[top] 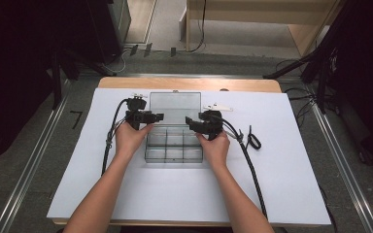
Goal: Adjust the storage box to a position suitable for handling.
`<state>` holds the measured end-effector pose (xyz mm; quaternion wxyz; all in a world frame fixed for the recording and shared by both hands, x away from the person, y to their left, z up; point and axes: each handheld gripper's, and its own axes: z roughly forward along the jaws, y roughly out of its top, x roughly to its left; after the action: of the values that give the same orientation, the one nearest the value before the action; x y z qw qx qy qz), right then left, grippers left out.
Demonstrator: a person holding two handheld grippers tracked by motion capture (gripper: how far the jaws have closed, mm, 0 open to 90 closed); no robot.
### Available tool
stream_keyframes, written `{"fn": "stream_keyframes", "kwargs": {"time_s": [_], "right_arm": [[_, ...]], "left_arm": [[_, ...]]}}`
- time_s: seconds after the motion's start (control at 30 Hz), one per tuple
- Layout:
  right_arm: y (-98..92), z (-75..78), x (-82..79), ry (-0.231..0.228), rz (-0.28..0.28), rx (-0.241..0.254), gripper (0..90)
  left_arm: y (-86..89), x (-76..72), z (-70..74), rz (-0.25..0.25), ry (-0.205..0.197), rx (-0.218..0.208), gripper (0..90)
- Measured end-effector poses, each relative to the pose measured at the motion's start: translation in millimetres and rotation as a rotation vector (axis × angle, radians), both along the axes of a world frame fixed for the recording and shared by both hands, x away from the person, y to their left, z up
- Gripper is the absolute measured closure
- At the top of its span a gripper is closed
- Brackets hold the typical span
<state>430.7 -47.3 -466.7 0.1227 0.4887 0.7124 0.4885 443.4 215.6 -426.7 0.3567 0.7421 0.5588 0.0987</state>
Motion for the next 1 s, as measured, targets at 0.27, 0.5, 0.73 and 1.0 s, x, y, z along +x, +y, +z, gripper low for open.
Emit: {"fn": "stream_keyframes", "kwargs": {"time_s": [0.27, 0.5, 0.73, 1.0], "right_arm": [[1.2, -1.5, 0.8, 0.015, 0.013, -0.005, 33.1], [2.3, -3.4, 1.7, 0.030, 0.012, 0.005, 30.5], [1.5, -4.6, 3.1, 0.048, 0.012, 0.022, 30.1], [0.8, -5.8, 5.0, 0.072, 0.009, 0.038, 28.9]], "left_arm": [[0.2, 1.5, -1.7, 0.006, 0.020, -0.011, 40.3], [0.0, 2.8, -4.1, 0.008, 0.037, -0.021, 37.9], [0.3, 3.7, -5.3, 0.011, 0.053, -0.030, 36.8], [0.8, 5.3, -7.3, 0.019, 0.077, -0.042, 35.5]]}}
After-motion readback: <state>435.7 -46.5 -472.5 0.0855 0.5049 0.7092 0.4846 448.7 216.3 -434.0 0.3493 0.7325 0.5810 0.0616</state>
